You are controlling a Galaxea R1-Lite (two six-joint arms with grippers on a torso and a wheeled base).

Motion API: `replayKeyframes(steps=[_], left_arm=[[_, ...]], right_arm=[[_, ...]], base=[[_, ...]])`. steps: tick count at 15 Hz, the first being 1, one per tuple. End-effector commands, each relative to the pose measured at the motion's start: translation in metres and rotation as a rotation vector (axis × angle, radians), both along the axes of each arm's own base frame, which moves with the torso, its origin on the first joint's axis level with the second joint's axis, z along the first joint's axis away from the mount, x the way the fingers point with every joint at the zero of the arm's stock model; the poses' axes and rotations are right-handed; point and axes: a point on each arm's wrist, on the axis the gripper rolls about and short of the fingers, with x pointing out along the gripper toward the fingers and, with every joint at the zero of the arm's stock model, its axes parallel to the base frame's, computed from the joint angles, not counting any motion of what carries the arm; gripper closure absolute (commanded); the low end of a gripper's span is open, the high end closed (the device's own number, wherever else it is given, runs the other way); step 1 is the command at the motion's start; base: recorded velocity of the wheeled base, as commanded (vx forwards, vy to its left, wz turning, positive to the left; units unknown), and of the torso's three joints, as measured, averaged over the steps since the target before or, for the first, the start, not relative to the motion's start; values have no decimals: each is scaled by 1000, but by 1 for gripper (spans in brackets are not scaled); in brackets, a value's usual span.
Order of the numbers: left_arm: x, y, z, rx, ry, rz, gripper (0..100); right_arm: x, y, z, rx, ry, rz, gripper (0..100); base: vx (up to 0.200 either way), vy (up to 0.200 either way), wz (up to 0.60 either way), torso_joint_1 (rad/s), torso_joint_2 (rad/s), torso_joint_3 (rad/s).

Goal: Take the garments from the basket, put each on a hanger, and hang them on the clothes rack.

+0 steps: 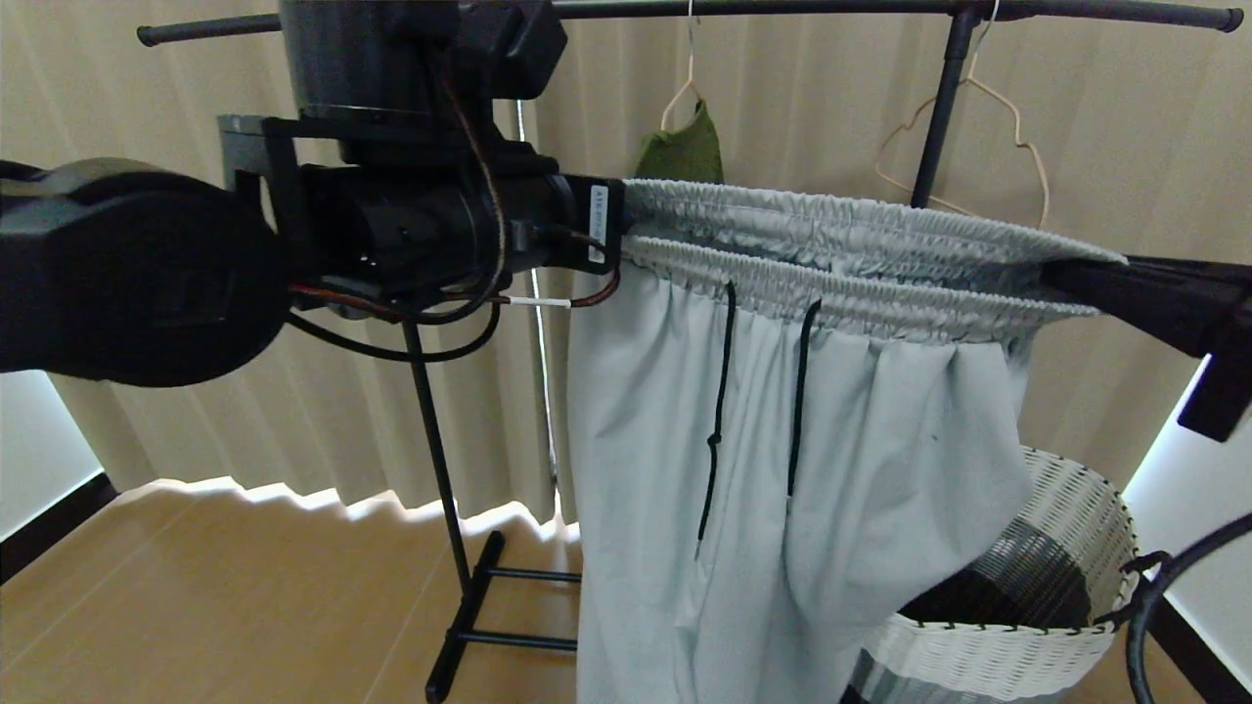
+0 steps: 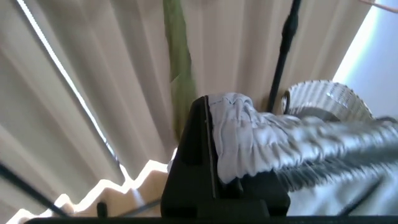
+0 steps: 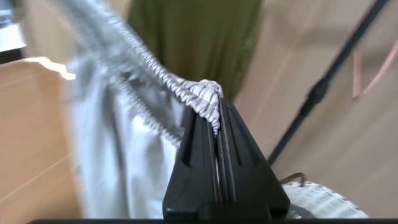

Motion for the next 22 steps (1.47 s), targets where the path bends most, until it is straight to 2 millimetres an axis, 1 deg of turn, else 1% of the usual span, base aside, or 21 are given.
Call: replayKeyframes(steps=[1, 2, 4, 5, 7, 9, 10, 12, 13, 14, 15, 16, 17, 19, 20, 22], left_arm=[[21, -16, -15, 17, 23, 3, 100], [21, -16, -16, 20, 26, 3, 100], [20, -15, -18, 27, 32, 24, 100], [16, -12, -15, 26, 27, 35, 100], [0, 1, -6, 20, 20, 36, 100], [-20, 16, 0, 23, 17, 34, 100], [-35, 28, 3, 34, 30, 25, 100], [-49, 38, 5, 48, 45, 16, 100], [-61, 47, 4, 54, 53, -5, 100], [-68, 51, 4, 61, 53, -28, 100], [-81, 58, 4, 77, 49, -94, 100], [-87, 61, 5, 81, 48, -130, 100], [-98, 68, 4, 84, 54, -200, 100], [-117, 74, -6, 141, 46, -297, 100], [-121, 74, -11, 173, 36, -317, 100], [-124, 73, -10, 182, 20, -338, 100]], right_arm=[[-20, -6, -1, 15, -23, 40, 100], [-21, -5, -9, 3, -5, 47, 100], [-19, -3, -11, -1, 3, 46, 100], [-14, 0, -12, -6, 12, 44, 100], [7, 6, -17, -16, 33, 4, 100], [33, 12, -21, -8, 16, -39, 100], [54, 16, -22, 0, 2, -71, 100], [77, 18, -25, 3, -2, -106, 100], [97, 26, -27, 12, -17, -114, 100], [105, 29, -26, 18, -27, -112, 100], [114, 33, -27, 18, -27, -114, 100], [117, 35, -26, 19, -29, -114, 100], [125, 39, -25, 20, -31, -114, 100], [136, 44, -28, 18, -24, -111, 100], [138, 45, -31, 16, -17, -110, 100], [140, 46, -33, 22, -29, -110, 100]], base=[[0, 0, 0, 0, 0, 0], [0, 0, 0, 0, 0, 0], [0, 0, 0, 0, 0, 0], [0, 0, 0, 0, 0, 0], [0, 0, 0, 0, 0, 0], [0, 0, 0, 0, 0, 0], [0, 0, 0, 0, 0, 0], [0, 0, 0, 0, 0, 0], [0, 0, 0, 0, 0, 0], [0, 0, 0, 0, 0, 0], [0, 0, 0, 0, 0, 0], [0, 0, 0, 0, 0, 0], [0, 0, 0, 0, 0, 0], [0, 0, 0, 0, 0, 0], [0, 0, 0, 0, 0, 0], [0, 0, 0, 0, 0, 0]])
